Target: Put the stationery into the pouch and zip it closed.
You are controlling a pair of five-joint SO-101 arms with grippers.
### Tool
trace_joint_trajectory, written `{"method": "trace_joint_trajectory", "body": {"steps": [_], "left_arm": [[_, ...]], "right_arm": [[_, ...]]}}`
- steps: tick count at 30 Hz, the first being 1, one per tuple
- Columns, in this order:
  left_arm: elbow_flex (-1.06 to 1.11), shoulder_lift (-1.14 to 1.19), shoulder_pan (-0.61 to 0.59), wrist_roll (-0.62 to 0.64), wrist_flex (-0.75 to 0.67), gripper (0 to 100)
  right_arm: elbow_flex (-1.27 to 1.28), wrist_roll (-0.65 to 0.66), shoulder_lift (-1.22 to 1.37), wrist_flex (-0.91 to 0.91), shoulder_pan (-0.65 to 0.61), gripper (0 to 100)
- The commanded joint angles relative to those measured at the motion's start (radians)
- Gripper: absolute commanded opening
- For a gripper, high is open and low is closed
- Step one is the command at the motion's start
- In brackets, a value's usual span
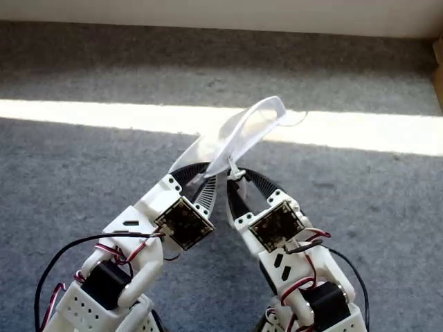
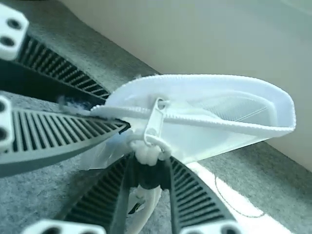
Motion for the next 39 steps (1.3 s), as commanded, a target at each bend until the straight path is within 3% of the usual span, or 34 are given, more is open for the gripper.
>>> {"method": "trace_joint_trajectory", "body": {"steps": [1,3,6,9,24,30,39], "left_arm": [[-0.001,0.001,-0.028,0.000,0.011,4],[0.001,0.001,-0.028,0.021,0.011,9],[-0.004,0.001,-0.038,0.152,0.011,15],[-0.004,0.001,-0.038,0.170,0.011,19],[-0.053,-0.001,-0.030,0.175,0.003,18],[-0.044,0.008,-0.028,0.172,-0.110,14],[-0.045,0.001,0.035,0.172,-0.123,12]], "right_arm": [[-0.002,0.012,-0.012,-0.031,-0.005,0.5],[-0.002,0.012,-0.012,-0.031,-0.005,0.5],[-0.002,0.012,-0.012,-0.031,-0.005,0.5],[-0.002,0.012,-0.012,-0.031,-0.005,0.5],[-0.004,0.012,-0.012,-0.031,-0.004,0.5],[-0.007,0.011,-0.012,-0.031,-0.004,0.5],[-0.007,0.011,-0.012,-0.031,-0.004,0.5]]}}
